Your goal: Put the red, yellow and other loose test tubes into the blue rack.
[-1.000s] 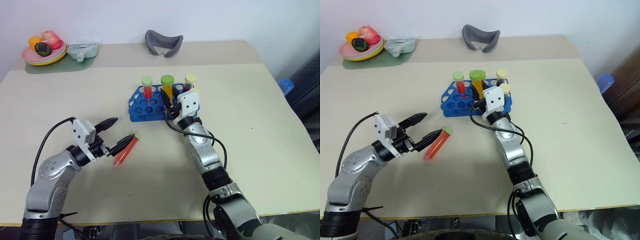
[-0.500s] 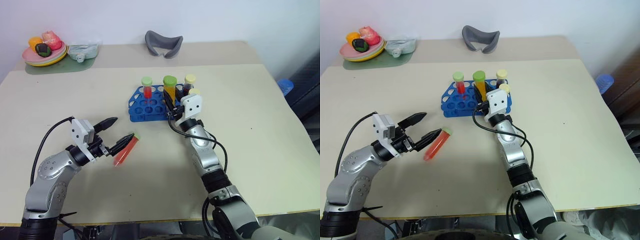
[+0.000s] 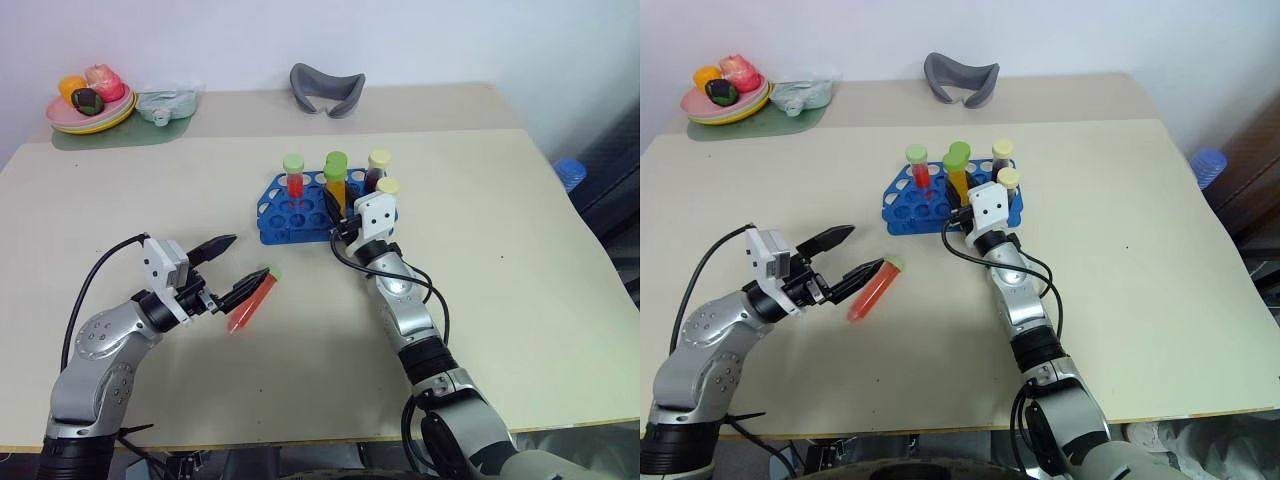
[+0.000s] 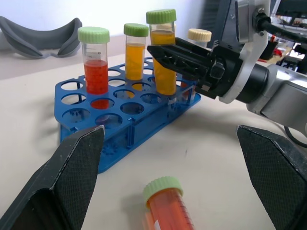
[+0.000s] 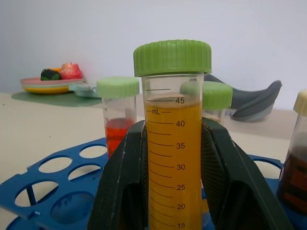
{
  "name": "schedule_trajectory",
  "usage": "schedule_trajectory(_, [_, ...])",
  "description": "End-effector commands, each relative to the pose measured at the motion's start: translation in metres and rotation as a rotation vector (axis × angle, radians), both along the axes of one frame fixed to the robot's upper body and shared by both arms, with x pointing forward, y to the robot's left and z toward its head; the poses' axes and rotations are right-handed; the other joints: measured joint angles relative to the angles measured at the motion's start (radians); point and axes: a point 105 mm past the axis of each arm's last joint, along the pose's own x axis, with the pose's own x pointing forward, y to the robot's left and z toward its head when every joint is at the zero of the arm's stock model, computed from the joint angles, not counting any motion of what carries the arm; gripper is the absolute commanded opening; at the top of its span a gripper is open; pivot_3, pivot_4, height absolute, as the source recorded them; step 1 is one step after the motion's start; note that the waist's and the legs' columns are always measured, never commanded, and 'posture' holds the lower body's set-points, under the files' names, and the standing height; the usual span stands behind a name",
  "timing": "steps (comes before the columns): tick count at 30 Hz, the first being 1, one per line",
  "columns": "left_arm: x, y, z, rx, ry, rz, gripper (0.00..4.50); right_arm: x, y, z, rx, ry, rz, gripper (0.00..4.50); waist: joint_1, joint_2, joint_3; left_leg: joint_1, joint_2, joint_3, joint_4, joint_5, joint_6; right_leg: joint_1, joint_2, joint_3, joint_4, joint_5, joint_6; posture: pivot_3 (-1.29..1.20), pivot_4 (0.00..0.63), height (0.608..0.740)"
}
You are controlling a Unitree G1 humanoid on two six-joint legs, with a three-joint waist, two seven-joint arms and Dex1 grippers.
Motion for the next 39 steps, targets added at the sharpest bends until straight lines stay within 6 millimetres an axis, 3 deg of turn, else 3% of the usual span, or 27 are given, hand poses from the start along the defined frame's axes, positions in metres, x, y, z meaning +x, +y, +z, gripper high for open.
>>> schedule_trajectory(1, [-0.002, 0.004, 0.009, -0.004, -0.043, 0.010, 4.50, 0.000, -0.001, 0.013, 0.030, -0.050, -0.011, 1.07, 0.000, 0.000, 0.000, 0.000, 0.000, 0.000, 0.000, 0.000, 0.000, 0.000, 0.000, 0.000, 0.000, 0.000, 0.000, 0.00, 0.150, 0.740])
schedule_trajectory(2, [-0.002, 0.004, 0.009, -0.003, -0.043, 0.010, 4.50, -0.001, 0.000, 0.012, 0.033, -0.048, -0.006, 1.07, 0.001, 0.000, 0.000, 0.000, 0.000, 0.000, 0.000, 0.000, 0.000, 0.000, 0.000, 0.000, 0.000, 0.000, 0.000, 0.00, 0.150, 0.740])
schedule_trajectory(6, [-0.003, 0.005, 0.009, -0.003, -0.041, 0.011, 4.50, -0.005, 0.001, 0.015, 0.063, -0.055, 0.017, 2.70, 0.000, 0.000, 0.000, 0.000, 0.000, 0.000, 0.000, 0.000, 0.000, 0.000, 0.000, 0.000, 0.000, 0.000, 0.000, 0.00, 0.150, 0.740])
schedule_trajectory(9, [-0.003, 0.005, 0.008, -0.003, -0.039, 0.011, 4.50, -0.009, 0.001, 0.026, 0.070, -0.097, 0.020, 4.28, 0.000, 0.000, 0.000, 0.000, 0.000, 0.000, 0.000, 0.000, 0.000, 0.000, 0.000, 0.000, 0.000, 0.000, 0.000, 0.00, 0.150, 0.740])
schedule_trajectory(10, [-0.003, 0.005, 0.008, -0.002, -0.039, 0.012, 4.50, -0.010, 0.001, 0.030, 0.069, -0.111, 0.025, 4.40, 0.000, 0.000, 0.000, 0.000, 0.000, 0.000, 0.000, 0.000, 0.000, 0.000, 0.000, 0.000, 0.000, 0.000, 0.000, 0.00, 0.150, 0.740])
schedule_trajectory(15, [-0.004, 0.011, 0.013, -0.004, -0.034, 0.026, 4.50, -0.025, 0.000, 0.062, 0.046, -0.229, 0.047, 4.40, 0.000, 0.000, 0.000, 0.000, 0.000, 0.000, 0.000, 0.000, 0.000, 0.000, 0.000, 0.000, 0.000, 0.000, 0.000, 0.00, 0.150, 0.740])
schedule_trajectory(21, [0.000, 0.027, 0.029, 0.088, -0.011, 0.089, 4.50, -0.043, -0.023, 0.103, -0.019, -0.321, 0.078, 4.40, 0.003, 0.000, 0.000, 0.000, 0.000, 0.000, 0.000, 0.000, 0.000, 0.000, 0.000, 0.000, -0.001, 0.000, 0.000, 0.00, 0.150, 0.740])
schedule_trajectory(24, [0.005, 0.034, 0.034, 0.175, 0.047, 0.126, 4.50, -0.053, -0.031, 0.111, -0.105, -0.302, 0.171, 4.40, 0.003, 0.000, 0.000, 0.000, 0.000, 0.000, 0.000, 0.000, 0.000, 0.001, 0.000, 0.000, -0.001, 0.000, 0.000, 0.00, 0.150, 0.740])
schedule_trajectory(28, [0.012, 0.029, 0.051, 0.211, 0.121, 0.128, 4.50, -0.075, -0.030, 0.091, -0.309, -0.189, 0.396, 4.40, 0.006, 0.000, 0.001, 0.000, 0.000, -0.001, -0.001, 0.000, 0.001, 0.001, 0.000, 0.000, -0.002, 0.000, 0.000, 0.00, 0.150, 0.740])
schedule_trajectory(32, [0.019, 0.016, 0.068, 0.252, 0.152, 0.120, 4.50, -0.093, -0.035, 0.073, -0.400, -0.077, 0.517, 4.40, 0.002, -0.001, 0.001, -0.001, 0.000, -0.001, -0.001, -0.001, 0.001, 0.002, 0.000, -0.001, -0.003, 0.000, 0.000, 0.00, 0.150, 0.740])
schedule_trajectory(39, [0.018, 0.004, 0.049, 0.555, 0.422, 0.157, 4.50, -0.123, -0.038, 0.038, -0.582, 0.082, 0.695, 4.40, 0.006, -0.003, 0.002, 0.000, 0.000, -0.001, 0.000, -0.001, 0.001, 0.001, 0.001, 0.000, -0.003, 0.000, 0.000, 0.00, 0.150, 0.740])
